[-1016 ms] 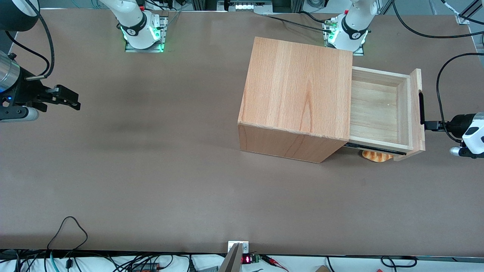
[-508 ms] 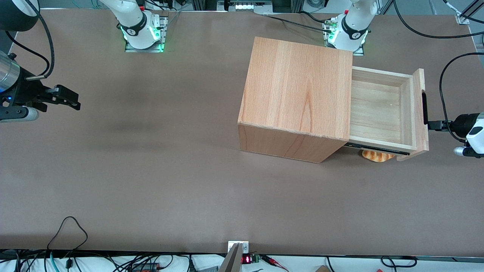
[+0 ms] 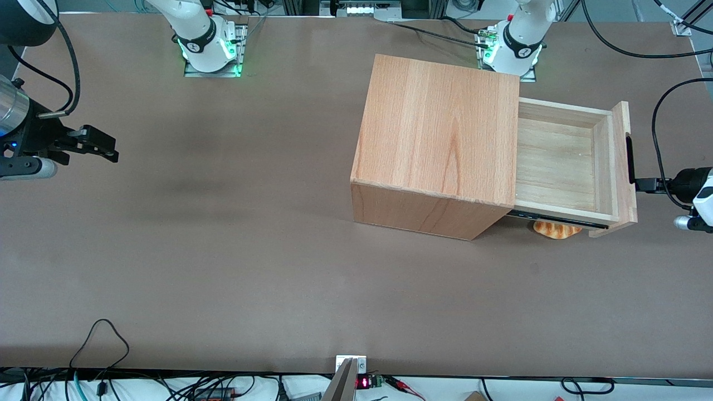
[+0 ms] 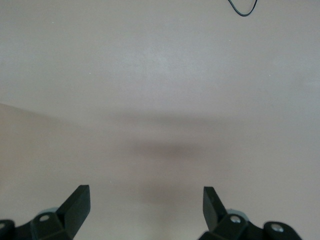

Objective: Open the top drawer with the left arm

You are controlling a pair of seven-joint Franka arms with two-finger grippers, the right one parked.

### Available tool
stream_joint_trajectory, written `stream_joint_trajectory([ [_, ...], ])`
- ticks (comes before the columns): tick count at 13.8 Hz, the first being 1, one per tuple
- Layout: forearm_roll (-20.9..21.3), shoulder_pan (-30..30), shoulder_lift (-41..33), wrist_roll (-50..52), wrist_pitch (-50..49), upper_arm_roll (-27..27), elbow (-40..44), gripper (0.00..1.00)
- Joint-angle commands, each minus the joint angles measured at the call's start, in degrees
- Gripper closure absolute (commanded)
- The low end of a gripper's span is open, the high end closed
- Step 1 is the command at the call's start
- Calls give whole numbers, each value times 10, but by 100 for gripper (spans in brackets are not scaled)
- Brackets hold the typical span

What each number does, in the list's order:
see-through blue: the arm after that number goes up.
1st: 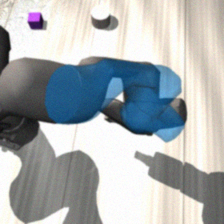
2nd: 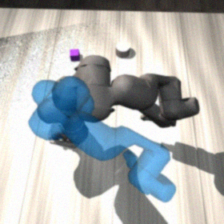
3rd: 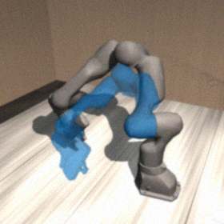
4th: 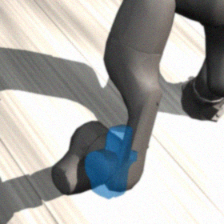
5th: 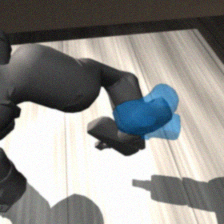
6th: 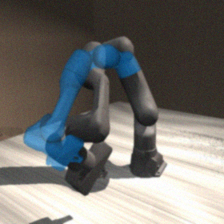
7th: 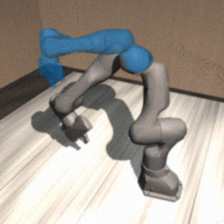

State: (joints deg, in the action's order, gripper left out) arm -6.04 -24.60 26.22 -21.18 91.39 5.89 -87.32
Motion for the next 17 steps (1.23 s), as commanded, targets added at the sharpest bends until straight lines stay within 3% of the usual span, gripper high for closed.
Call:
stream_joint_trajectory([
  [1,21,-6,13,-46,-2,1,36,0],
  [6,-12,-7,12,-55,-21,4,37,0],
  [10,-13,-7,8,-55,-46,5,39,0],
  [17,-13,-11,4,-57,-104,8,119,0],
])
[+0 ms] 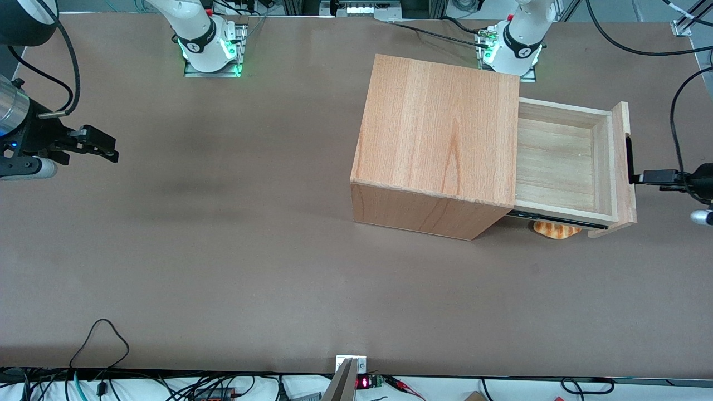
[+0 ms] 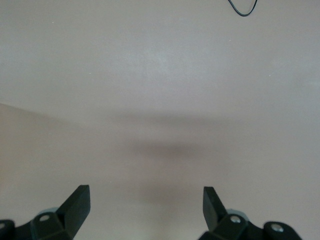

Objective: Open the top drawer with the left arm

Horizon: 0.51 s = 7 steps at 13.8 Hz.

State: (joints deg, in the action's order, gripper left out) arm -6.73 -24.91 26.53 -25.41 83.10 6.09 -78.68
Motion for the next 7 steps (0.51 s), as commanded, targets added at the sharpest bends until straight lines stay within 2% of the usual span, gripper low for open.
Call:
stream_joint_trajectory([
  [1,-6,-8,-10,-17,-22,8,41,0],
  [3,-6,-2,-35,-16,-27,11,46,0],
  [7,1,1,-82,32,-61,61,46,0],
])
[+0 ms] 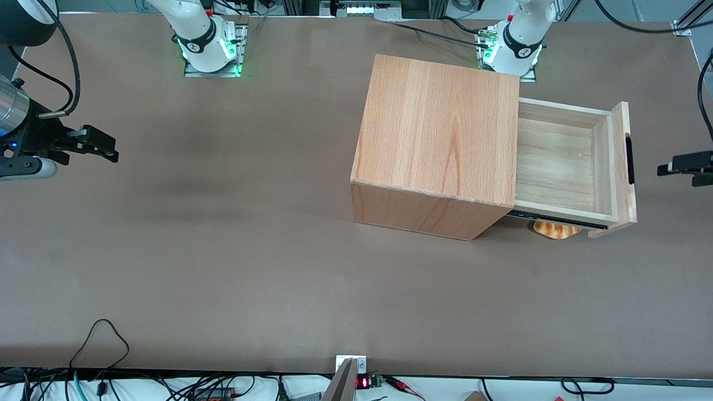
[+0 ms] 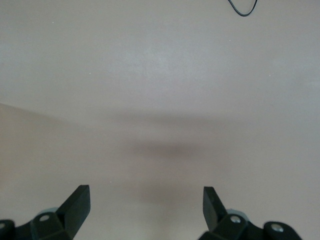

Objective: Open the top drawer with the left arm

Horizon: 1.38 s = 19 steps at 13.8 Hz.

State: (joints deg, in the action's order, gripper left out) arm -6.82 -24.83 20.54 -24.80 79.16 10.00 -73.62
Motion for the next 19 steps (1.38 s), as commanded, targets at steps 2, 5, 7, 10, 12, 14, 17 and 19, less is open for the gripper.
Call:
stream_joint_trajectory([
  [2,8,2,-28,64,-29,48,-5,0],
  [5,49,17,-39,125,-30,90,-5,0],
  [7,58,19,-53,162,-40,113,-9,0],
  [10,59,27,-53,244,-41,158,-17,0],
  [12,61,27,-53,251,-35,165,-21,0],
  [14,75,72,-53,251,-40,148,-27,0],
  [17,108,261,-58,257,-41,-10,-26,0],
  [19,97,271,-63,262,-13,-13,-34,0],
])
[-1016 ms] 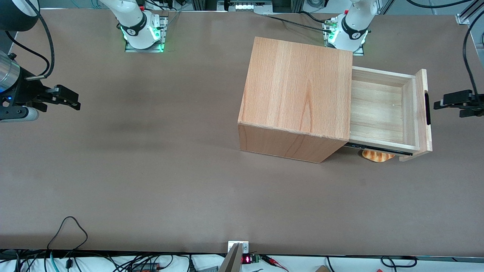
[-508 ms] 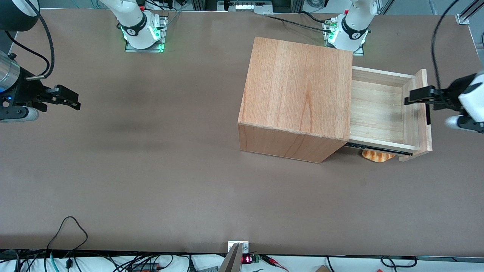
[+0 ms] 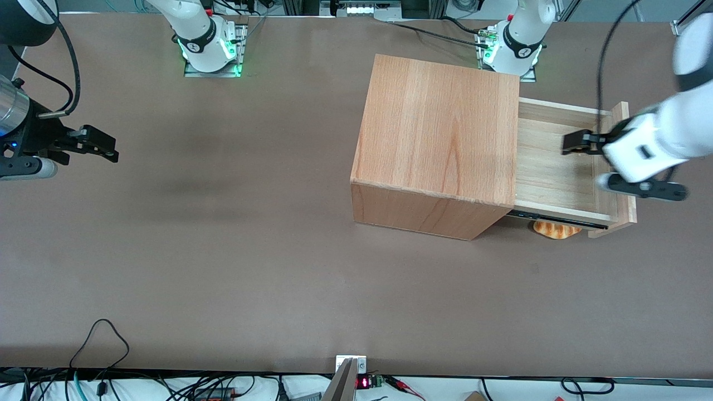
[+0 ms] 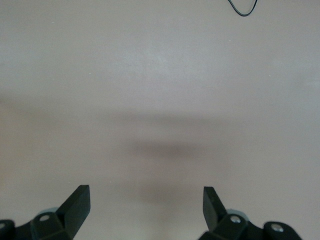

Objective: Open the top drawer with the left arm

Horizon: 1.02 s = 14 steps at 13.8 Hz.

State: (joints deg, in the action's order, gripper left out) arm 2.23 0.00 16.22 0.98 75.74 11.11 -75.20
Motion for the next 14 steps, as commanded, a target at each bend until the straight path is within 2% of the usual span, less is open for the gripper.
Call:
stream_joint_trajectory([
  [1,-18,19,-23,5,43,-29,-28,0],
  [2,-33,8,-28,8,57,-37,-36,0],
  [6,-32,-28,-55,-3,101,-48,-52,0],
  [9,-22,-29,-83,-16,106,-54,-85,0],
  [11,-22,-25,-89,-39,151,-85,-107,0],
  [14,-21,-26,-105,-58,145,-87,-109,0],
])
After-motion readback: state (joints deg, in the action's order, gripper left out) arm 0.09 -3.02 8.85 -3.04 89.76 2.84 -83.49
